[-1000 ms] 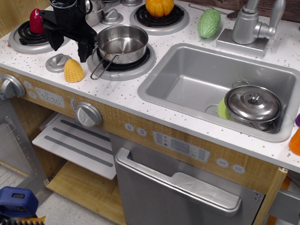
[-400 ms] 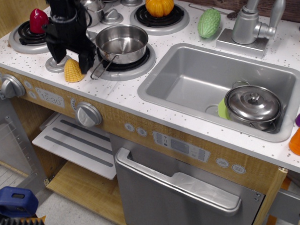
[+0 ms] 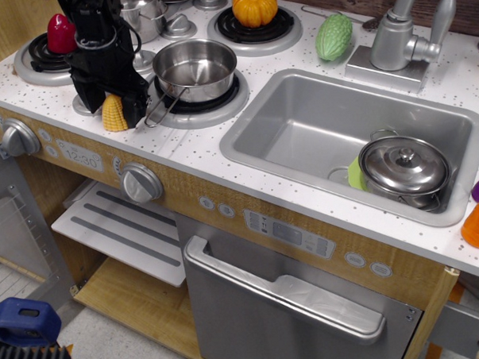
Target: Put corn in pan which is on stove
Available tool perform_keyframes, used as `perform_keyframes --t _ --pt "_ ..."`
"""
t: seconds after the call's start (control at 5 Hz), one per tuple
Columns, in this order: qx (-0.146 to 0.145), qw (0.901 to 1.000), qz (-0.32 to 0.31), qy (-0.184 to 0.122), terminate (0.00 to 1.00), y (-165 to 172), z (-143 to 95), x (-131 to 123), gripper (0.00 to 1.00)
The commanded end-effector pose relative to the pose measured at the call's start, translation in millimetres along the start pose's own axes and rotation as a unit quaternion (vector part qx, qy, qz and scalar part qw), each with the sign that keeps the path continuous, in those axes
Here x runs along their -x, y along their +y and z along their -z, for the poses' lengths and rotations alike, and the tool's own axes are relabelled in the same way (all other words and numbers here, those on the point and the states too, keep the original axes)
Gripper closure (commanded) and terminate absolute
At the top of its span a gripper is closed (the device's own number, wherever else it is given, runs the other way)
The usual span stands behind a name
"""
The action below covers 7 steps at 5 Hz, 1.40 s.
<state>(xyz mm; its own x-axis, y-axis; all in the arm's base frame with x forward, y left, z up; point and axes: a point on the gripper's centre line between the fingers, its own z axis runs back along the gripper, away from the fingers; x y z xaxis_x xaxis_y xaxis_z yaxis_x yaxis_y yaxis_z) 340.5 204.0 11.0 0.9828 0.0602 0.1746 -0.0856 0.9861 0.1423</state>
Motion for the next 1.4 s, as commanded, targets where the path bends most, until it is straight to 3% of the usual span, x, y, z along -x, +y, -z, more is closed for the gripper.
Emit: perform_keyframes --t 0.0,0.2,0.4,0.8,1.2 --pt "-0.02 0.9993 -0.004 -0.031 0.0 9.0 -18.6 -12.3 1.0" --pt "-0.048 0.998 0.0 -0.041 0.0 9.0 -32.4 -15.1 1.0" --pt "-0.099 0.9937 0.014 -0.05 0.0 15.7 -54.9 -19.5 1.0" --pt "-0.166 0.9842 0.027 -0.055 0.0 13.5 -106.7 -36.2 1.0" --pt "-0.15 0.9799 0.027 -0.129 0.0 -18.0 -110.5 -71.2 1.0"
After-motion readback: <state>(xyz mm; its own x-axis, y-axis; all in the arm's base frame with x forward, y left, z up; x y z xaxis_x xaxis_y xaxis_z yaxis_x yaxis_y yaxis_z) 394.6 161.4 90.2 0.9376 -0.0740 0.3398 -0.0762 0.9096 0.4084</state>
